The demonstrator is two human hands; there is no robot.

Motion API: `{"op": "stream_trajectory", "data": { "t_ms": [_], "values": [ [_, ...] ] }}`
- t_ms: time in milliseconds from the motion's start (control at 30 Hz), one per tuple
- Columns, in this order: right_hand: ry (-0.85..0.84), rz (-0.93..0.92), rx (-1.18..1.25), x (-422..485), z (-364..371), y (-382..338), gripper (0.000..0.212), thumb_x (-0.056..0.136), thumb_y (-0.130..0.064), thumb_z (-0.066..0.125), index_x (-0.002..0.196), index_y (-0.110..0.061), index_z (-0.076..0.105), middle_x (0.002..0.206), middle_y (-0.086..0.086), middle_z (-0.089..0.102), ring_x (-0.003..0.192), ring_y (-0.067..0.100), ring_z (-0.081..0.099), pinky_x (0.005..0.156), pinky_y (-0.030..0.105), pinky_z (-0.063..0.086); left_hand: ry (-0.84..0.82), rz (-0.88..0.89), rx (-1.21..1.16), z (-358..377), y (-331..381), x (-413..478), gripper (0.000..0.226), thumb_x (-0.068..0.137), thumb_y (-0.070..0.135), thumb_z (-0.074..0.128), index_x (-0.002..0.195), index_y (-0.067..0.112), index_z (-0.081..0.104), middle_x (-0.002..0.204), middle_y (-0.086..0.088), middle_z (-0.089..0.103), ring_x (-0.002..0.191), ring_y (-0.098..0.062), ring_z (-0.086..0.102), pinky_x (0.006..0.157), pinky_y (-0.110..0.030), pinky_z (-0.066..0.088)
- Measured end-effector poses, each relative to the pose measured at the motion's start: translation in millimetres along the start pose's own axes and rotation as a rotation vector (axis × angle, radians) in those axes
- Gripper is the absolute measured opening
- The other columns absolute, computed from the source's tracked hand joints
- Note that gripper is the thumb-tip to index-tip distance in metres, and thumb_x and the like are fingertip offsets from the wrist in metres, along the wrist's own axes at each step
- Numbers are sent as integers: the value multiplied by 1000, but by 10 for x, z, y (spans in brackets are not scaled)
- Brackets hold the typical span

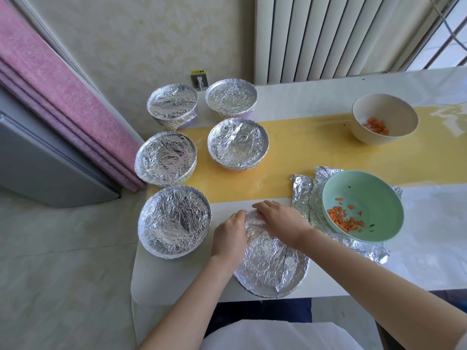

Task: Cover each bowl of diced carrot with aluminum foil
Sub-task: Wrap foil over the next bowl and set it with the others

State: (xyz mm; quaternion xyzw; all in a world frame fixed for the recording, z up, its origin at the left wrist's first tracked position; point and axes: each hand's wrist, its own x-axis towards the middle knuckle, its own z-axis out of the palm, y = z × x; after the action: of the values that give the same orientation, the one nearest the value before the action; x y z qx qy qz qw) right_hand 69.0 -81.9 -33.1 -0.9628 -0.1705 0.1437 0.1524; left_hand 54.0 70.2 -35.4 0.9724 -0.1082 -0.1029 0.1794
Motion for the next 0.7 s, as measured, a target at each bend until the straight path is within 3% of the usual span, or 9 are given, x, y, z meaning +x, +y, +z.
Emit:
{"op": "stream_trajectory", "data": {
  "t_ms": [200,367,467,600,700],
  "values": [
    [17,14,2,-40,31,38,34,100,-21,42,133,-15,43,119,2,59,101,21,59,76,33,48,-58,-34,-246,13,-20,-57,36,99,7,36,135,11,41,126,-7,57,112,-23,55,87,-36,48],
    [-5,67,-15,-10,-7,13,38,92,-5,50,129,-15,48,115,3,61,93,23,61,70,31,46,-55,-77,-287,17,-20,-51,23,100,7,34,119,9,48,101,-13,63,85,-26,58,65,-36,45],
    [-17,91,-21,4,-30,4,39,88,0,50,124,-15,52,111,3,64,89,23,62,70,32,49,-33,-104,-290,9,-4,-49,24,98,2,37,115,4,53,97,-15,64,88,-29,61,61,-29,39],
    [-36,101,-65,44,-51,2,27,89,-11,55,116,-16,55,104,2,67,87,22,62,70,31,50,14,-123,-296,4,30,-60,22,97,2,39,110,4,56,86,-12,63,76,-25,59,57,-24,33],
    [-11,23,-148,101,-71,-5,26,93,-21,55,119,-18,53,111,-1,64,101,17,58,85,28,46,14,-131,-278,-24,54,-62,20,96,1,40,107,4,56,84,-11,61,77,-26,61,57,-27,36]
  ]
}}
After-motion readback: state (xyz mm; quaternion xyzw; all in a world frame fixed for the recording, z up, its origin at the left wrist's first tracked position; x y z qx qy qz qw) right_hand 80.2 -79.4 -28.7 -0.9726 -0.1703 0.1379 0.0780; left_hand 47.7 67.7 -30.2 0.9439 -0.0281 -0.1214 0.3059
